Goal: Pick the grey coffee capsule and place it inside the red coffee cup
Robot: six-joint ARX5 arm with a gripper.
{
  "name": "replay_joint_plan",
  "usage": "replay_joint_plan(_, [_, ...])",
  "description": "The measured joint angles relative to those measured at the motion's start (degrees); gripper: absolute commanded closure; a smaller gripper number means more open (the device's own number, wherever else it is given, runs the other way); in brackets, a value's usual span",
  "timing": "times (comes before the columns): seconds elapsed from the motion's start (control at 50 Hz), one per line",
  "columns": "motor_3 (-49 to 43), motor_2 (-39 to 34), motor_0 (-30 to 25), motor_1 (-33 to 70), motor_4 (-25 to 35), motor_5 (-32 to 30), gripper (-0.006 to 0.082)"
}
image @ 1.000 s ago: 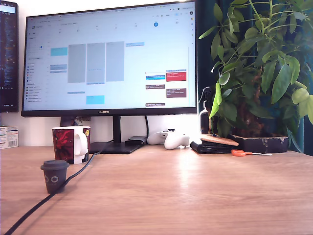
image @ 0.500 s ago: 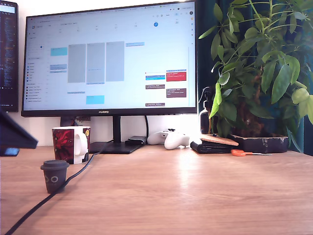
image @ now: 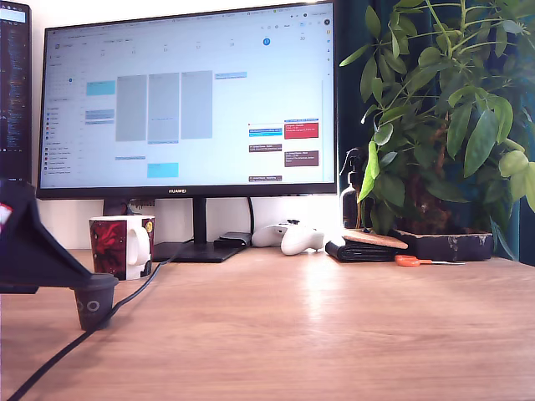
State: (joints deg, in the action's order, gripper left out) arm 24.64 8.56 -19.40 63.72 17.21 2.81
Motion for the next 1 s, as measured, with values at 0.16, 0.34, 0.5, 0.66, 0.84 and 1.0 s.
replay_joint_plan(0.16, [3.08, 3.15, 0.0, 5.01, -0.2, -1.51, 0.0031])
replay_joint_plan(0.34, [3.26, 5.35, -0.24, 10.21, -0.07, -1.7, 0.0034])
replay_joint_plan(0.5, [3.19, 6.32, -0.46, 13.11, 0.52, -1.92, 0.02])
replay_joint_plan(0.66, [3.23, 6.67, -0.46, 13.64, 1.81, -1.92, 0.0573])
replay_joint_plan(0.84, [3.23, 6.69, -0.87, 13.64, 2.14, -1.92, 0.0634])
replay_joint_plan(1.0, [3.56, 6.67, -1.09, 13.64, 2.21, -1.92, 0.0679])
